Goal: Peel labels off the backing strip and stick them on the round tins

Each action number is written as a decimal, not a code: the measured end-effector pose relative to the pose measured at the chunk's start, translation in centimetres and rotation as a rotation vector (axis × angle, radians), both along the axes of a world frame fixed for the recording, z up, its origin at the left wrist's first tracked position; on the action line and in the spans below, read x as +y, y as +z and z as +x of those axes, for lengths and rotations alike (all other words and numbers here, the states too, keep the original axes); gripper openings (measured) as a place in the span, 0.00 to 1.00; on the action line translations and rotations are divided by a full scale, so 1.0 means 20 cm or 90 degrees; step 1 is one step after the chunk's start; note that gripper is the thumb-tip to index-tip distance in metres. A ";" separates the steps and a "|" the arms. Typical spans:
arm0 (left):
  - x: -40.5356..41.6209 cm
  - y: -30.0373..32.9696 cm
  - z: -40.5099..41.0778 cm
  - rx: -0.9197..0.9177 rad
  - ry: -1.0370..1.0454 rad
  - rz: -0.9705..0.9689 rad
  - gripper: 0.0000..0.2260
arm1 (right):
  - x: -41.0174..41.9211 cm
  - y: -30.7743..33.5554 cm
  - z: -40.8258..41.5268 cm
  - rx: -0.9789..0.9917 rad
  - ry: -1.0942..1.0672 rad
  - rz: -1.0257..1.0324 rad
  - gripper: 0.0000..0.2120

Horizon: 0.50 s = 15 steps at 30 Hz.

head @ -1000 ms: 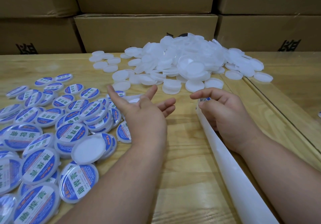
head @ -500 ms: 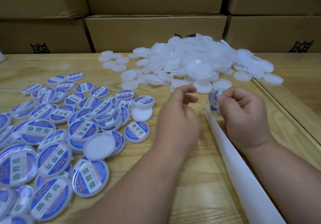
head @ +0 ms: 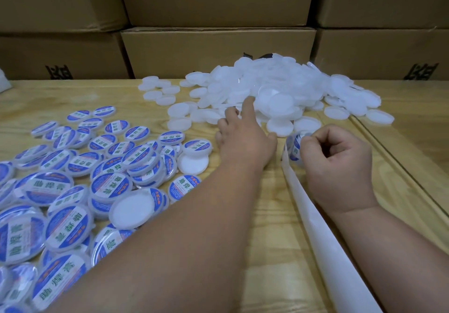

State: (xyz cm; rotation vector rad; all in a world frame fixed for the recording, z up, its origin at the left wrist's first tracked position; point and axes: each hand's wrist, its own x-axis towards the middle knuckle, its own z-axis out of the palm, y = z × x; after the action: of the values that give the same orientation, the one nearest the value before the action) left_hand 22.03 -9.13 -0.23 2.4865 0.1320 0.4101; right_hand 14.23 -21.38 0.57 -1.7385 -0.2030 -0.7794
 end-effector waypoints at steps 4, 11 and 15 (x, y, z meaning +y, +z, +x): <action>-0.03 -0.02 0.05 0.029 0.033 0.100 0.23 | 0.00 0.00 0.01 0.011 -0.004 0.002 0.14; -0.01 -0.02 0.01 0.000 0.016 0.063 0.11 | -0.01 -0.02 0.02 0.044 0.010 -0.004 0.12; 0.03 -0.01 -0.05 -0.037 -0.036 -0.082 0.06 | -0.01 -0.04 0.03 0.056 0.029 -0.028 0.17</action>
State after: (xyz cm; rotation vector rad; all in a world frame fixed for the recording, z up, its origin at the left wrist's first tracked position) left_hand 21.13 -8.59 -0.34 2.3430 0.0618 0.4350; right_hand 14.78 -21.66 -0.14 -1.7995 -0.1996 -0.6684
